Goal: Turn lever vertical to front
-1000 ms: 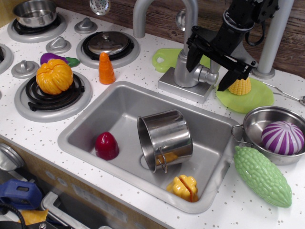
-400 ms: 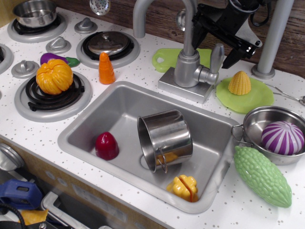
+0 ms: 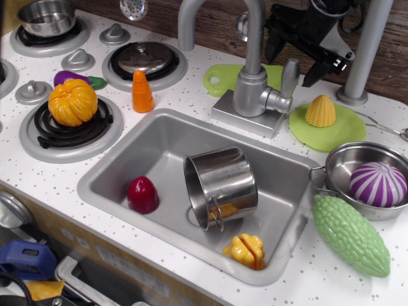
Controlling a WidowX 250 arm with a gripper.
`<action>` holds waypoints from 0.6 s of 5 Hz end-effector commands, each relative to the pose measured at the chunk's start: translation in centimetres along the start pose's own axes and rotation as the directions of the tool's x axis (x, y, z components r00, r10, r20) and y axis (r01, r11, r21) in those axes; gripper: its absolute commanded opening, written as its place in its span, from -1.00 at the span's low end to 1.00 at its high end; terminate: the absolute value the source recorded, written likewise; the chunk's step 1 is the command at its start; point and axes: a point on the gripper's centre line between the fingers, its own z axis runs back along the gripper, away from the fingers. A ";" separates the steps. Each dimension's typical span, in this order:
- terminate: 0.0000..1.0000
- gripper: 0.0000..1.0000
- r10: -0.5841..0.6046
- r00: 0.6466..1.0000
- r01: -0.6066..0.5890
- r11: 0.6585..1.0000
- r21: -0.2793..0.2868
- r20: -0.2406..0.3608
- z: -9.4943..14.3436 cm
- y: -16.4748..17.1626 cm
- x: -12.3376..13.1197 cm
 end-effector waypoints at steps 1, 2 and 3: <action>-1.00 -1.00 0.039 0.998 -0.038 0.999 -0.018 0.050 1.9 0.5 1.5; -1.00 -1.00 0.079 0.997 -0.079 0.997 -0.015 0.013 2.3 -0.9 0.2; -1.00 -1.00 0.116 0.992 -0.117 0.993 -0.015 -0.041 3.2 -2.2 -1.6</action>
